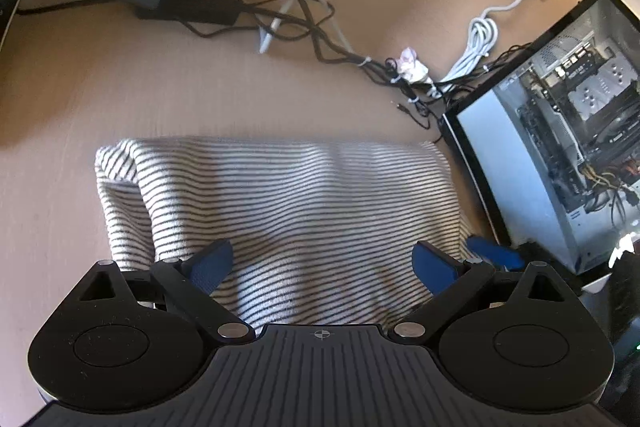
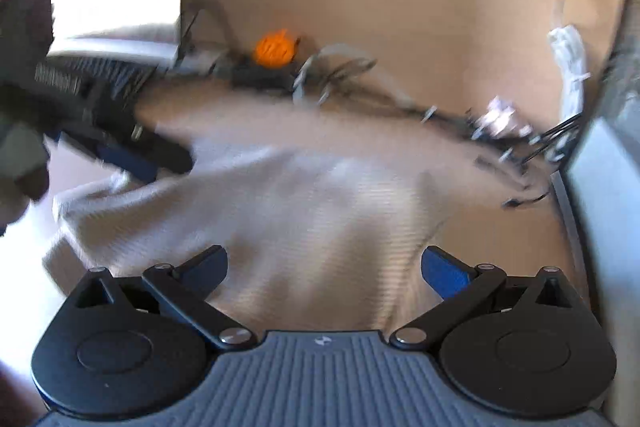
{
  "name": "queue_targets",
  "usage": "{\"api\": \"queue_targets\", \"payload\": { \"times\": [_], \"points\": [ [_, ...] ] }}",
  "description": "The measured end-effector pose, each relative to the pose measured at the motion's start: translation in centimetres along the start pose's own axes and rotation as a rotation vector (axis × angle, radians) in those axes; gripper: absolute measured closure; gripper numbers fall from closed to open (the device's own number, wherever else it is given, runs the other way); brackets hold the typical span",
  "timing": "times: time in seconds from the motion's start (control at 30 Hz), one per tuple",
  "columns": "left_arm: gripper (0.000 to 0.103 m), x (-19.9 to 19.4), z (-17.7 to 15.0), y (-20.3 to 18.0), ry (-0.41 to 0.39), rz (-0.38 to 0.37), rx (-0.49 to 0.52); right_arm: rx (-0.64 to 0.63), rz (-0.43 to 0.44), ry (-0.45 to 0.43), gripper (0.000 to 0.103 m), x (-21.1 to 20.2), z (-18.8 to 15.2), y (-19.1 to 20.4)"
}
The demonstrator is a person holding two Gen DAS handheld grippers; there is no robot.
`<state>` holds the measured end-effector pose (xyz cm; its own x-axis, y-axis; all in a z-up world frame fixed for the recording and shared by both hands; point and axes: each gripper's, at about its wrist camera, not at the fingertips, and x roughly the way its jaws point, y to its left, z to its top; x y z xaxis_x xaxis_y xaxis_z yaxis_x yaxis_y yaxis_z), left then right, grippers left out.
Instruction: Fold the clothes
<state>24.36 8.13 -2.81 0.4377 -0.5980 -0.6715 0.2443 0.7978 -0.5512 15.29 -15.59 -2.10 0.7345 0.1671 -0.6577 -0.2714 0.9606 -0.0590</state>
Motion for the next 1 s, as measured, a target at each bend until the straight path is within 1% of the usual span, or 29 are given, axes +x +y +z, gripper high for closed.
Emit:
{"api": "queue_targets", "payload": {
  "times": [0.07,0.13,0.2,0.23,0.3,0.33,0.43,0.6,0.73,0.8,0.9,0.97,1.0],
  "points": [
    [0.004,-0.3,0.8,-0.4,-0.035,0.009,0.023,0.036,-0.046,-0.042,0.0,-0.9,0.6,-1.1],
    [0.004,-0.2,1.7,-0.4,-0.06,0.022,0.022,0.05,-0.117,-0.038,0.0,-0.4,0.7,-1.8],
    [0.004,0.5,2.5,0.2,-0.06,0.037,-0.004,0.044,-0.182,0.012,0.0,0.8,0.1,-2.0],
    [0.004,0.8,2.9,0.5,-0.06,0.044,-0.017,0.032,-0.2,0.045,0.0,1.6,-0.3,-2.0],
    [0.004,1.8,3.2,1.4,-0.039,0.068,-0.049,0.01,-0.215,0.088,0.0,2.6,-1.5,-1.9],
    [0.004,2.2,3.2,2.0,-0.031,0.064,-0.068,-0.001,-0.222,0.109,0.0,3.2,-2.0,-1.9],
    [0.004,2.4,3.4,2.6,-0.028,0.047,-0.085,0.023,-0.21,0.104,0.0,2.8,-2.1,-2.2],
    [0.004,2.6,3.6,2.3,-0.015,0.05,-0.052,-0.016,-0.205,0.108,0.0,2.6,-2.2,-1.9],
    [0.004,2.3,2.7,2.2,-0.017,0.049,-0.014,-0.062,-0.198,0.1,0.0,4.1,-1.7,-1.8],
    [0.004,1.9,2.0,2.1,-0.014,0.057,-0.004,-0.116,-0.22,0.085,0.0,5.1,-1.0,-1.7],
    [0.004,1.1,0.6,1.7,-0.003,0.062,-0.002,-0.187,-0.298,0.071,0.0,6.5,0.6,-1.0],
    [0.004,0.6,-0.3,1.4,0.004,0.065,-0.001,-0.215,-0.339,0.053,0.0,6.5,1.5,-0.3],
    [0.004,0.3,-0.9,1.2,0.009,0.067,0.003,-0.217,-0.336,0.03,0.0,5.9,2.0,0.0]
  ]
}}
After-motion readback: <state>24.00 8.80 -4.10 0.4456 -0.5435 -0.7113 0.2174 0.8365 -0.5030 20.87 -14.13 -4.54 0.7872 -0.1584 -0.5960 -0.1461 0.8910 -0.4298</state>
